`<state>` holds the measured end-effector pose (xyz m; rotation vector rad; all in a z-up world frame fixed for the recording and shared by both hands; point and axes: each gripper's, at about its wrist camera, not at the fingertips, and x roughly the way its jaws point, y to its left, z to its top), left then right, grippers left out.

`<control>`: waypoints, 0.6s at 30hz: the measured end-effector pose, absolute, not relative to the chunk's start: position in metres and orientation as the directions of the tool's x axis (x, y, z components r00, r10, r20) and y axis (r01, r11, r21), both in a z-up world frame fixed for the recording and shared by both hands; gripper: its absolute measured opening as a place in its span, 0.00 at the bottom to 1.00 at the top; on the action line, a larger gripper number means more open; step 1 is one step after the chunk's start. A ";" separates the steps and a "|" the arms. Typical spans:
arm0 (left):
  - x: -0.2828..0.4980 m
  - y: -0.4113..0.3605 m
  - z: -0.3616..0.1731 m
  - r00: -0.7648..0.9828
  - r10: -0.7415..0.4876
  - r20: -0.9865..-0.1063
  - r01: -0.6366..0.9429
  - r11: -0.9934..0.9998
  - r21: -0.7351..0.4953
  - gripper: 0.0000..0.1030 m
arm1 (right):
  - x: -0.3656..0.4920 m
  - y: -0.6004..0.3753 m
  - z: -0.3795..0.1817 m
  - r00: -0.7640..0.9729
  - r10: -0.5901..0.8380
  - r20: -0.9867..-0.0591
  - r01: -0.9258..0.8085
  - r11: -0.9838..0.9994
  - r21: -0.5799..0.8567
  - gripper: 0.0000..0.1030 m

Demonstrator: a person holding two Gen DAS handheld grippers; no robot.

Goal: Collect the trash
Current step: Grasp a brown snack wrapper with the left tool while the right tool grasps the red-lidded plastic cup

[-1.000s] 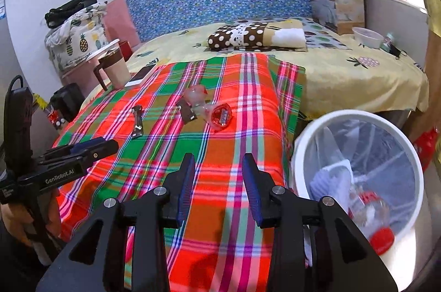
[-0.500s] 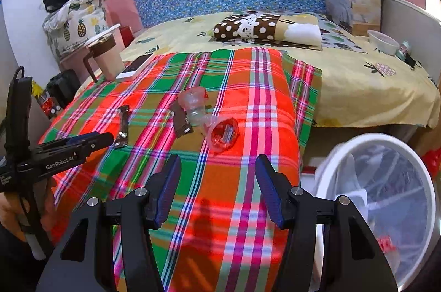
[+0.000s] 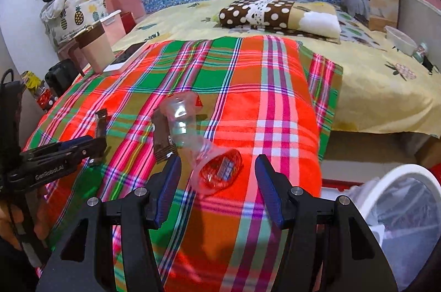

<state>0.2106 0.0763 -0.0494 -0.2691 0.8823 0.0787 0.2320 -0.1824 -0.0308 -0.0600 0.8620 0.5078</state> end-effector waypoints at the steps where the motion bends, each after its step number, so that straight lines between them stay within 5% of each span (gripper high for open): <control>1: 0.211 0.075 -0.050 0.635 -0.041 -0.771 -0.177 0.964 -0.196 0.40 | 0.234 -0.181 -0.032 0.535 0.405 -0.741 -0.454 0.878 0.152 0.56; 7: 0.213 0.075 -0.050 0.637 -0.023 -0.771 -0.172 0.970 -0.171 0.26 | 0.235 -0.179 -0.032 0.510 0.451 -0.733 -0.474 0.858 0.198 0.55; 9: 0.212 0.074 -0.050 0.636 -0.026 -0.771 -0.164 0.972 -0.168 0.25 | 0.230 -0.178 -0.032 0.510 0.458 -0.728 -0.476 0.855 0.204 0.47; 18: 0.194 0.060 -0.046 0.634 -0.063 -0.771 -0.108 0.980 -0.169 0.21 | 0.202 -0.178 -0.019 0.564 0.424 -0.709 -0.458 0.875 0.160 0.47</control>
